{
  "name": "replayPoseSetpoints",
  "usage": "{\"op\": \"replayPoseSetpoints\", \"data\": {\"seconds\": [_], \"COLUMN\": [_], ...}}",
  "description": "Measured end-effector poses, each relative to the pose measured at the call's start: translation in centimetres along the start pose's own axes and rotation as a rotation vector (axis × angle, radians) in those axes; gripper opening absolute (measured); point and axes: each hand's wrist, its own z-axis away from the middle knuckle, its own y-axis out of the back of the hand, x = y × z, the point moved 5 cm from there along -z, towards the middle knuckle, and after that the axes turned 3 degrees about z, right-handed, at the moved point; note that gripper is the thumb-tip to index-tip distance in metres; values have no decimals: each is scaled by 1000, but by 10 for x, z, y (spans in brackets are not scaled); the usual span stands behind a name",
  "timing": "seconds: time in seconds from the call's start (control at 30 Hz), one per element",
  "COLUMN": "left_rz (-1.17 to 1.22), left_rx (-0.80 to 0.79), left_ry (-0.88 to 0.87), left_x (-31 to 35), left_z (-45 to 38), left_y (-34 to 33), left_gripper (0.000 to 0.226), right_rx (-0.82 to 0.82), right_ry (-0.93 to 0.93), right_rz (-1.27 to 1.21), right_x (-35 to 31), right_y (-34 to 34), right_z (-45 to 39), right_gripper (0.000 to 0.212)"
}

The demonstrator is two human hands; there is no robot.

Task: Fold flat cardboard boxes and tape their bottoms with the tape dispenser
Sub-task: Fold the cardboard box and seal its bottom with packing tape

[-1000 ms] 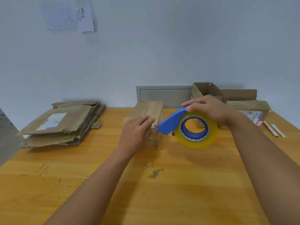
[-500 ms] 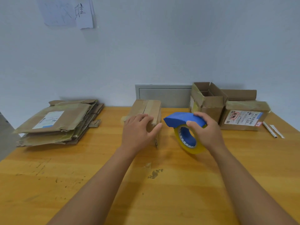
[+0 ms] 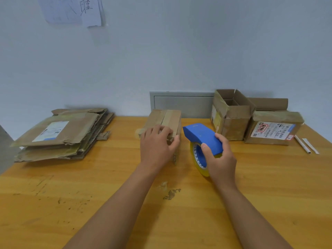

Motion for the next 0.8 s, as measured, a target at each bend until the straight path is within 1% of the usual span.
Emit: {"op": "replayPoseSetpoints", "data": {"seconds": [0.1,0.23,0.33,0.4,0.5,0.53,0.67,0.8], "left_rz": [-13,-47,-92,-48,-25,-17,21,28], "left_rx": [12,-67,-67,-51,-57,-50,9,31], "left_ry": [-60,-69,-97,-62,30,60,88,126], "left_x": [3,-6,-16,-23,-33,-36,-41,-40], "left_z": [4,6,14,16,15,14,15,17], "left_y": [0,0,4,7,6,6,5,3], "left_gripper": [24,51,57,60,77,79,66,63], "right_rx": [4,11,10,13,21,23,25,35], "right_ry": [22,59,68,68,71,73,71,72], "right_rz": [4,12,14,20,30,29,23,17], "right_x": [1,0,1,2,3,3,3,3], "right_y": [2,4,4,4,4,4,3,4], "right_z": [5,8,8,7,7,7,7,7], "right_gripper": [61,64,66,63,58,59,64,67]}}
